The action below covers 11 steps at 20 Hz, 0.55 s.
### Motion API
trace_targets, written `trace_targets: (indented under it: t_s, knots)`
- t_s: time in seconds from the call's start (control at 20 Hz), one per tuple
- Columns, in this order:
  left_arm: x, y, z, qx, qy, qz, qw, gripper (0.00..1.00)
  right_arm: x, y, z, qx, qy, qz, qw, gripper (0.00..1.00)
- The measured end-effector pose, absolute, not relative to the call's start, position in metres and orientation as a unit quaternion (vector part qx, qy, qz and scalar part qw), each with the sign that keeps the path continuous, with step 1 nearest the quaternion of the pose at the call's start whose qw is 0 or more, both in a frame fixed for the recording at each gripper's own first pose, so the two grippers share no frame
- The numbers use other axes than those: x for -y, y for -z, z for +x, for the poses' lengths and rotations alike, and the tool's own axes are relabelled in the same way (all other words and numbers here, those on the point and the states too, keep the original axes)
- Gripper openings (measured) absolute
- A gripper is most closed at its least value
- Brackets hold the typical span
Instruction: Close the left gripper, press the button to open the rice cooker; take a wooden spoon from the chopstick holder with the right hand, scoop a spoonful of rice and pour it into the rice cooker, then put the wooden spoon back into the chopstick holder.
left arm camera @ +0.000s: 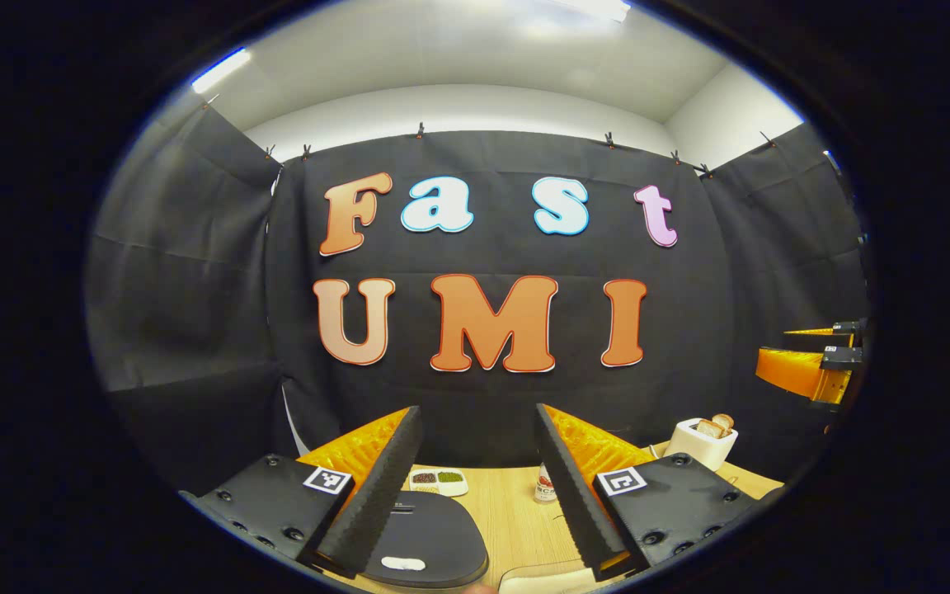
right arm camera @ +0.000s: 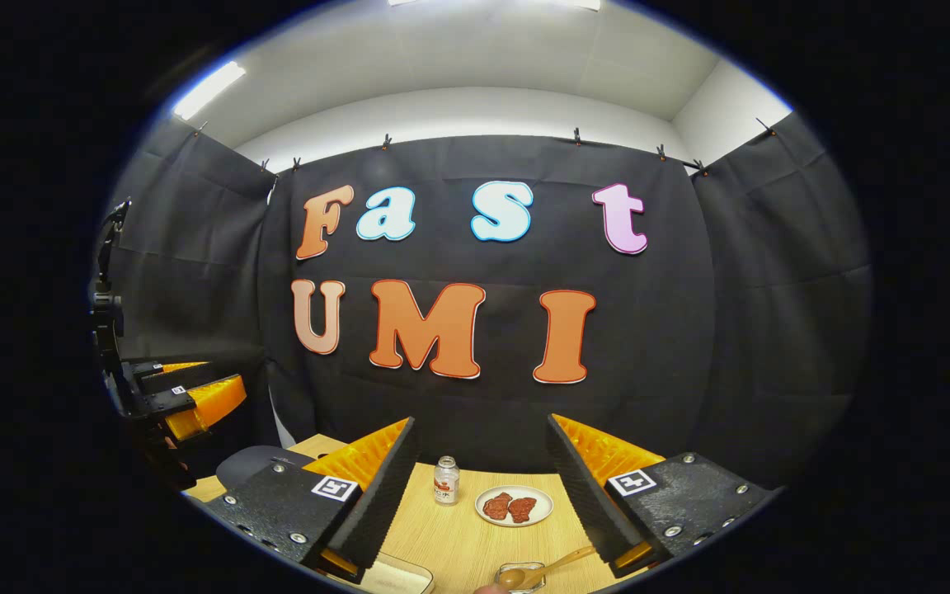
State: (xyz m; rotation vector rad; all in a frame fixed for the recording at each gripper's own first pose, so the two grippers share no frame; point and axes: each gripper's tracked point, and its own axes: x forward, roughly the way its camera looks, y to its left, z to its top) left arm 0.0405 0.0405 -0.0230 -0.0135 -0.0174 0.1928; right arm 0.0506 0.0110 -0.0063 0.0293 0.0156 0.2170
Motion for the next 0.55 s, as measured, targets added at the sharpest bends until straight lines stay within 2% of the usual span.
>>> trace_targets:
  t_s: [0.5,0.55]
  knots:
    - [-0.0403,0.0195,0.0431,0.023,-0.091,-0.005,0.996,0.94,-0.0132,0.0071,0.0503,-0.005,-0.109,0.018,0.994,0.95]
    - [-0.0407,0.0184,0.0431,0.026,-0.091,-0.005,0.995,0.94,-0.0152,0.0061,0.0501,-0.003,-0.109,0.018,0.994,1.0]
